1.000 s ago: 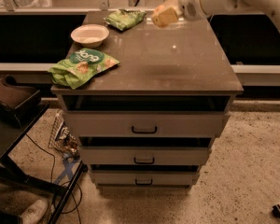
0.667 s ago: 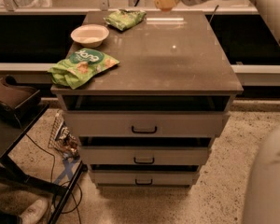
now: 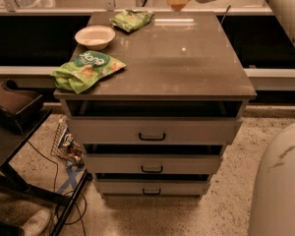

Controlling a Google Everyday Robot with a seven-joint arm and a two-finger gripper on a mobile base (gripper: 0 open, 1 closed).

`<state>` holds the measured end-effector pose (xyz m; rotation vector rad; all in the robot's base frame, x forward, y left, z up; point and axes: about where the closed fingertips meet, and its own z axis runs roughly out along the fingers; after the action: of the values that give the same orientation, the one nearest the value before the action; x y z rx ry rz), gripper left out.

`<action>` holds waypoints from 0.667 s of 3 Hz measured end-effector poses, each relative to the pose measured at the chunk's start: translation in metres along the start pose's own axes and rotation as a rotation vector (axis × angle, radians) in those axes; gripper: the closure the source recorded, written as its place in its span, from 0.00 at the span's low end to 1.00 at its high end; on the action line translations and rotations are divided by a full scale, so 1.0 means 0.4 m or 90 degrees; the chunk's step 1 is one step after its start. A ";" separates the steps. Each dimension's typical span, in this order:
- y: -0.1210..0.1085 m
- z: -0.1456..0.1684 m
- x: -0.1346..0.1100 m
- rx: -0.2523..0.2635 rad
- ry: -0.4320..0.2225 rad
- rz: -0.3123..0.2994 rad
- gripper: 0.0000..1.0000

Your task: Move orange near green jalapeno chip bag

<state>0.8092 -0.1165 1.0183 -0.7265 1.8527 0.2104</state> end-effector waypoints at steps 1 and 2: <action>-0.042 0.150 -0.007 0.026 -0.013 0.053 1.00; -0.084 0.338 0.023 0.061 -0.021 0.124 1.00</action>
Offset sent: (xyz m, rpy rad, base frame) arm 0.2508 0.0373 -0.0559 0.2736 -0.0079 -0.2782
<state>0.9327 -0.0834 0.9621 -0.4746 1.8881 0.2552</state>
